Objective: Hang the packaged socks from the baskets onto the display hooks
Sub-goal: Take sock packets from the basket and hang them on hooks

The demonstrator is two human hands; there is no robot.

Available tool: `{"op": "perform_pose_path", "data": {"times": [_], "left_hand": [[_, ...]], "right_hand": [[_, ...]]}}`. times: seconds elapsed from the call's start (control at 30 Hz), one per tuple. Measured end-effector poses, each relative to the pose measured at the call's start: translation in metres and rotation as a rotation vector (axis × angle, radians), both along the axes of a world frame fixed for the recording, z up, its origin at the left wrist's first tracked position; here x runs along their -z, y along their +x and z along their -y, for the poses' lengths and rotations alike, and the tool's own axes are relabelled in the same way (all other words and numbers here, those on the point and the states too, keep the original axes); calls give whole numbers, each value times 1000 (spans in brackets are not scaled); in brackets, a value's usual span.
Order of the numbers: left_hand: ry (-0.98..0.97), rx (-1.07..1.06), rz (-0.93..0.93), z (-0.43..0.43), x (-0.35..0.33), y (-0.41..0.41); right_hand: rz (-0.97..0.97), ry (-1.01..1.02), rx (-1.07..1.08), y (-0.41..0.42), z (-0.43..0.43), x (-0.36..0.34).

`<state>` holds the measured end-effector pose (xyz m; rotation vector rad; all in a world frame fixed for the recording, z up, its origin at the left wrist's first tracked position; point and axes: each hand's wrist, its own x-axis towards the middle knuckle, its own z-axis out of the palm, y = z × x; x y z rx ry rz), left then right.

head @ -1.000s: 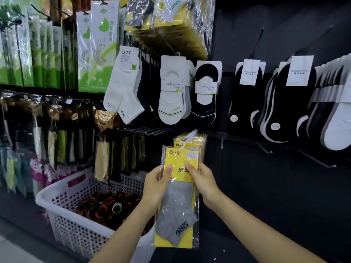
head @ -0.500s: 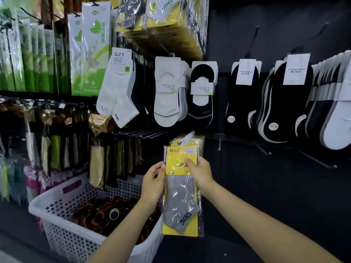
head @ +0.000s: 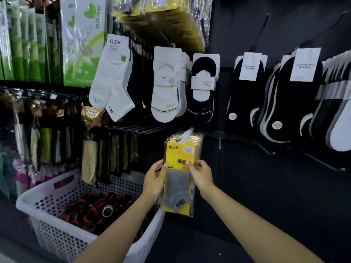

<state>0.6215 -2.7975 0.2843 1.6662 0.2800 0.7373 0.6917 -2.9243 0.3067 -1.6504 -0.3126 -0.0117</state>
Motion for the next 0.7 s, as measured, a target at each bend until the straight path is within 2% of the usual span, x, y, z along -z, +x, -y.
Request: {"op": "perform_pose_path", "data": {"times": [0.17,0.3,0.4,0.57,0.63,0.7], "left_hand": [[21,5,-42,12,25,-31],[72,133,-210,38,84,-77],[52,206,-374,72,145,-112],[-191,268,-597,142,253,-170],[-147,329,-733,158,291,-195],[-35,290,-839,163,322,-215]], "right_hand": [[-22,-94,-73,-21,48,28],[-92,-175,-120,-57,108,80],[-232,-287,-150,-90,158,141],[-502,-565,-133,-156,234,270],[-605,-645,-113,-183,262,320],[-741,-684,-121,-208,285,358]]}}
